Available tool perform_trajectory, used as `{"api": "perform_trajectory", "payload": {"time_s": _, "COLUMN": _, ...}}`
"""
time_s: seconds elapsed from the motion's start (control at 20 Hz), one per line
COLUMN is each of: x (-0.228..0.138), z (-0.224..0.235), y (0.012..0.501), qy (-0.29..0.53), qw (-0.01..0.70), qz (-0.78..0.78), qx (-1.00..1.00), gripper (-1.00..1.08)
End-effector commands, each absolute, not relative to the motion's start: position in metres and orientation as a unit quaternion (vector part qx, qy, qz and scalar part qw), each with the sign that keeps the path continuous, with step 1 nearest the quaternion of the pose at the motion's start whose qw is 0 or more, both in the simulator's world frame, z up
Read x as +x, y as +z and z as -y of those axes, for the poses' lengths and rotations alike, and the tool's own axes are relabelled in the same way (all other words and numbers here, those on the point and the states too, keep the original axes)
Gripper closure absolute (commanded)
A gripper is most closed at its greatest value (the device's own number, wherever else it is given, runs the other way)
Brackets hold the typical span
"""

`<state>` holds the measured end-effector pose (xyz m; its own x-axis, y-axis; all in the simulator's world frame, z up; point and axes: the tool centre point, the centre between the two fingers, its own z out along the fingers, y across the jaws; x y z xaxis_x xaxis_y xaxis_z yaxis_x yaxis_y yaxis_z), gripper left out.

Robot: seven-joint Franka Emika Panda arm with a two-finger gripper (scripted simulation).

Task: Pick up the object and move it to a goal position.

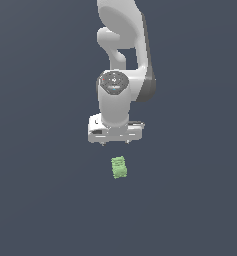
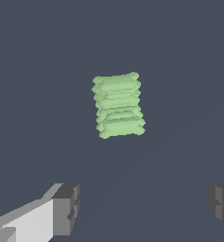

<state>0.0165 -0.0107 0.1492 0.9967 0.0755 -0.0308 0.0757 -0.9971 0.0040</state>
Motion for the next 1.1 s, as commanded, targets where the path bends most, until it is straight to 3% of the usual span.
{"api": "perform_trajectory", "payload": {"time_s": 0.0, "x": 0.028, "z": 0.008, "y": 0.142, "qy": -0.013, "qw": 0.003, "qz": -0.048, "qx": 0.999, "gripper": -0.92}}
{"api": "perform_trajectory", "payload": {"time_s": 0.5, "x": 0.069, "z": -0.002, "y": 0.114, "qy": -0.003, "qw": 0.001, "qz": -0.086, "qx": 0.996, "gripper": -0.92}}
{"api": "perform_trajectory", "payload": {"time_s": 1.05, "x": 0.077, "z": -0.004, "y": 0.104, "qy": -0.001, "qw": 0.000, "qz": -0.094, "qx": 0.996, "gripper": -0.92}}
